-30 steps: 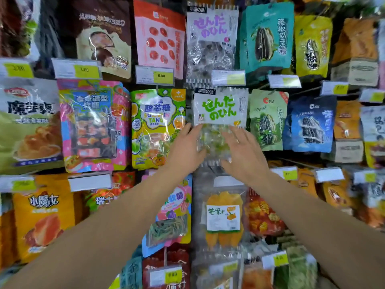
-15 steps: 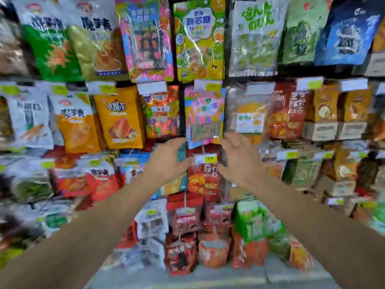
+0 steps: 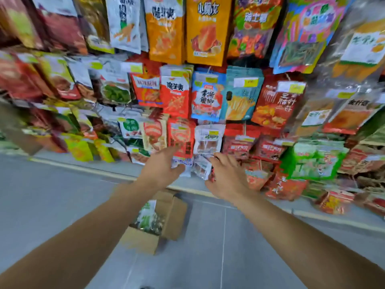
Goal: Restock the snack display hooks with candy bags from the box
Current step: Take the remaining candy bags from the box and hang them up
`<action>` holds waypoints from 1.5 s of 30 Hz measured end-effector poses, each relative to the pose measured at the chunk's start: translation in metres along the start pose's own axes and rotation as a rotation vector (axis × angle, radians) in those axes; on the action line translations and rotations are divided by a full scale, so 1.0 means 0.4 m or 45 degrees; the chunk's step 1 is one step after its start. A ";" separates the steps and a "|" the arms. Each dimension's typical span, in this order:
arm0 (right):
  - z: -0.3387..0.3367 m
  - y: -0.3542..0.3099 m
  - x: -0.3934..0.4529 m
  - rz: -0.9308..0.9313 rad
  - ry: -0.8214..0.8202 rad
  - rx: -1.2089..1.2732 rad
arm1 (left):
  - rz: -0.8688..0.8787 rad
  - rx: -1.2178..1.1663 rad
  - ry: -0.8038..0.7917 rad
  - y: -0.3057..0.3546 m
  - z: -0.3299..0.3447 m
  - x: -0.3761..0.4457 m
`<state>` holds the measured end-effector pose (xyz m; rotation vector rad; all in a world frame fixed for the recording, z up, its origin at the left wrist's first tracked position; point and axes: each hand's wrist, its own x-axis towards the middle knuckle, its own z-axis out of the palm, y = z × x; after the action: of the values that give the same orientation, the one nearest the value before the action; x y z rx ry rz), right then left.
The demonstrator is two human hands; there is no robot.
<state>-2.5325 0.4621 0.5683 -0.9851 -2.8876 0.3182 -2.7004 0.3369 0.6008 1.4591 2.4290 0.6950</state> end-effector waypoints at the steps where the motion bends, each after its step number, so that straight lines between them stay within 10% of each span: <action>1: 0.032 -0.039 0.006 -0.003 -0.030 0.002 | -0.027 -0.020 -0.013 -0.043 -0.002 -0.018; 17: 0.499 -0.540 0.171 0.201 -0.621 0.173 | -0.498 -0.135 -0.308 -0.792 0.018 -0.146; 45: 1.526 -0.408 0.643 0.521 -1.127 0.346 | -1.153 -0.450 -0.609 -1.522 0.784 0.213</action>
<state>-2.9166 0.3887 0.0093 -1.7062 -3.1218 1.4604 -3.0781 0.2595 0.0285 0.2561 2.1021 0.4427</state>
